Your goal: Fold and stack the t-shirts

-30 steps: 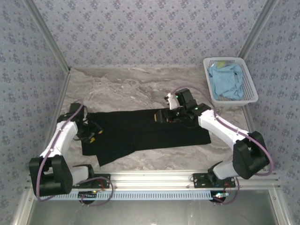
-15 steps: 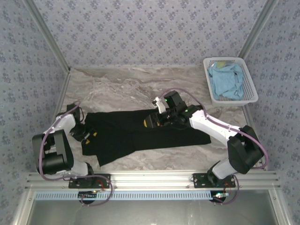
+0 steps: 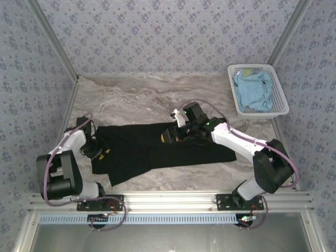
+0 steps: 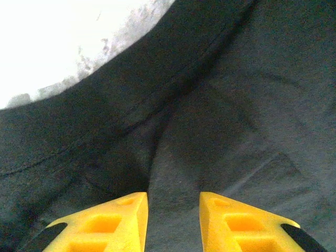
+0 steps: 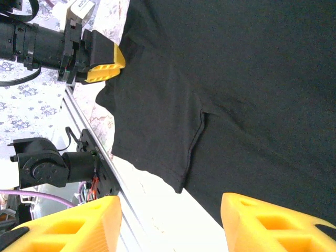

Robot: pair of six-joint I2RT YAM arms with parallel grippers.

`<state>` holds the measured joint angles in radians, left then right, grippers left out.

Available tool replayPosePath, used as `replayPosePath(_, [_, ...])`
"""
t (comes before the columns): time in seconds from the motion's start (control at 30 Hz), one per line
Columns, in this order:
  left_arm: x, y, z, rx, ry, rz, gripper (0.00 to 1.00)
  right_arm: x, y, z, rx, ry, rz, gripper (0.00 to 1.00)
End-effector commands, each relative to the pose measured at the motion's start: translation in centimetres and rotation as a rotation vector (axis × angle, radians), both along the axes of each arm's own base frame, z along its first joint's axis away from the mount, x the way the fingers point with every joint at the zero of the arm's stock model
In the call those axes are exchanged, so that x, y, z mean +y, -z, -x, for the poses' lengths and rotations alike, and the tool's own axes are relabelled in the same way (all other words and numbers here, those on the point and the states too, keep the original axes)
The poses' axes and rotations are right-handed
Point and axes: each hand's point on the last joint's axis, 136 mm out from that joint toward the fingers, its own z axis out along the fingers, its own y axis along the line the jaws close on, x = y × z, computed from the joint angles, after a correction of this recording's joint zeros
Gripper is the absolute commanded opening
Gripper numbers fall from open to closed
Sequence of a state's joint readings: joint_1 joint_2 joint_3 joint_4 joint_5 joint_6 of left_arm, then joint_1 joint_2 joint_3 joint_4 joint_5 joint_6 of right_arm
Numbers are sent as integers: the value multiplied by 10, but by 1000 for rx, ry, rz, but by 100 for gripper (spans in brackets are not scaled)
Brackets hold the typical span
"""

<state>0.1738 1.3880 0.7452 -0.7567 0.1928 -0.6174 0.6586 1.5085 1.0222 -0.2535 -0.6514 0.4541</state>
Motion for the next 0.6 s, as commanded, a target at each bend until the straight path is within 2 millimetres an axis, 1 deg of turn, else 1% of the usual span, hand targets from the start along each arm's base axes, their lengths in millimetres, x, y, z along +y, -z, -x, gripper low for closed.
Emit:
replayPosePath(0.0, [0, 1, 15, 69, 15, -16, 29, 6, -14, -9, -17, 1, -31, 55])
replayPosePath(0.03, [6, 1, 19, 103, 11, -55, 30, 6, -14, -9, -15, 0, -31, 55])
replayPosePath(0.07, [9, 0, 23, 123, 12, -82, 34, 6, -14, -8, -15, -2, -31, 55])
replayPosePath(0.1, [10, 0, 22, 117, 12, -86, 35, 5, -14, -9, -14, 1, -31, 55])
replayPosePath(0.27, [1, 8, 16, 78, 11, -44, 36, 6, -14, -8, -10, -3, -32, 55])
replayPosePath(0.37, [0, 14, 15, 85, 17, -48, 34, 5, -14, -8, -7, -2, -31, 55])
replayPosePath(0.5, [-1, 14, 8, 53, 24, -43, 29, 4, -15, -9, -7, -2, -32, 55])
replayPosePath(0.57, [-2, 13, 6, 48, 28, -41, 23, 3, -14, -9, -4, 0, -29, 55])
